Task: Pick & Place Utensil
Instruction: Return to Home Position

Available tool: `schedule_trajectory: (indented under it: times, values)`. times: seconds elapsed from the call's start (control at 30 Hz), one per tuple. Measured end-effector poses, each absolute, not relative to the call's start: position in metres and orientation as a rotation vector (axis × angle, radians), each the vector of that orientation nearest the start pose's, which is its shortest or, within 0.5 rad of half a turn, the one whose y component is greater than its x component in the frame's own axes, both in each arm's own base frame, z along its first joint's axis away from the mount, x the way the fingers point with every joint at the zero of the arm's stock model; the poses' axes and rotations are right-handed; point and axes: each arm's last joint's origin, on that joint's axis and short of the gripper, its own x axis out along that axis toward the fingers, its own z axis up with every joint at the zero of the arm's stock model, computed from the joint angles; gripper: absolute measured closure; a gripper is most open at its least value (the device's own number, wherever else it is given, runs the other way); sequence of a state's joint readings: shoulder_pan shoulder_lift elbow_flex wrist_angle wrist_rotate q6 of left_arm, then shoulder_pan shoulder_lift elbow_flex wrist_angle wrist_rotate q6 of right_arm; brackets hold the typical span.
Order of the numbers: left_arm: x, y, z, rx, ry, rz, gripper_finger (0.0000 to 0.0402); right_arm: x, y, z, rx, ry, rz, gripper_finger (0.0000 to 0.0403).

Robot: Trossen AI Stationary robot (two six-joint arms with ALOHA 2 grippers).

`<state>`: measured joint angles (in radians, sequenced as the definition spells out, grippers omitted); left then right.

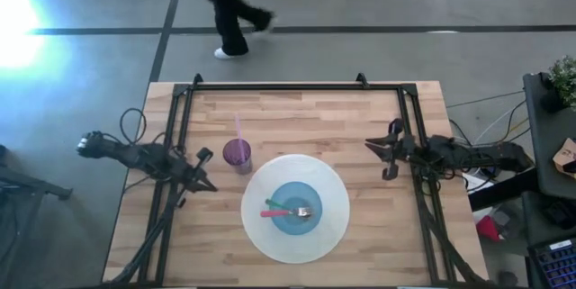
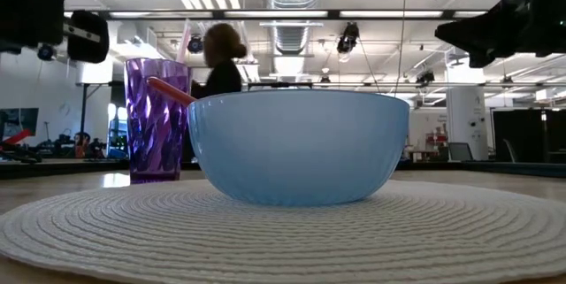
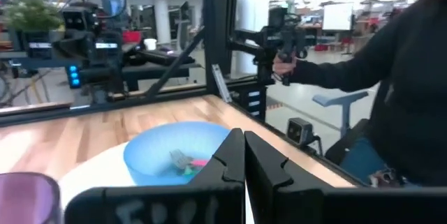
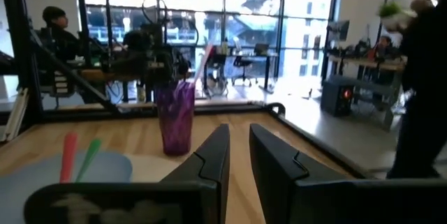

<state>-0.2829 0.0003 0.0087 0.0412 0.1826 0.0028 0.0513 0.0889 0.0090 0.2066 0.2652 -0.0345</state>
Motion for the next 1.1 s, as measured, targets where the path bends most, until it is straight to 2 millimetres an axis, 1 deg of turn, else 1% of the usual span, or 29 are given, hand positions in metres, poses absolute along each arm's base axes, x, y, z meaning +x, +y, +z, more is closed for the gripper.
schedule_trajectory:
  times: [0.23, 0.4, 0.57, 0.73, 1.1]
  values:
    - [0.093, -0.031, 0.169, 0.048, -0.044, -0.427, 0.0402, 0.1, -0.002, 0.172, 0.033, -0.055, -0.212, 0.0351]
    - [0.094, -0.028, 0.167, 0.055, -0.022, -0.311, 0.0401, 0.101, -0.003, 0.166, 0.038, 0.007, -0.22, 0.0351]
    - [0.095, -0.026, 0.167, 0.049, -0.024, -0.24, 0.0401, 0.102, -0.003, 0.165, -0.025, 0.028, -0.22, 0.0351]
    - [0.094, -0.026, 0.168, 0.027, -0.024, -0.238, 0.0401, 0.102, -0.003, 0.165, -0.091, 0.038, -0.22, 0.0351]
    - [0.094, -0.026, 0.168, 0.02, -0.023, -0.237, 0.0401, 0.102, -0.003, 0.165, -0.063, 0.034, -0.22, 0.0351]
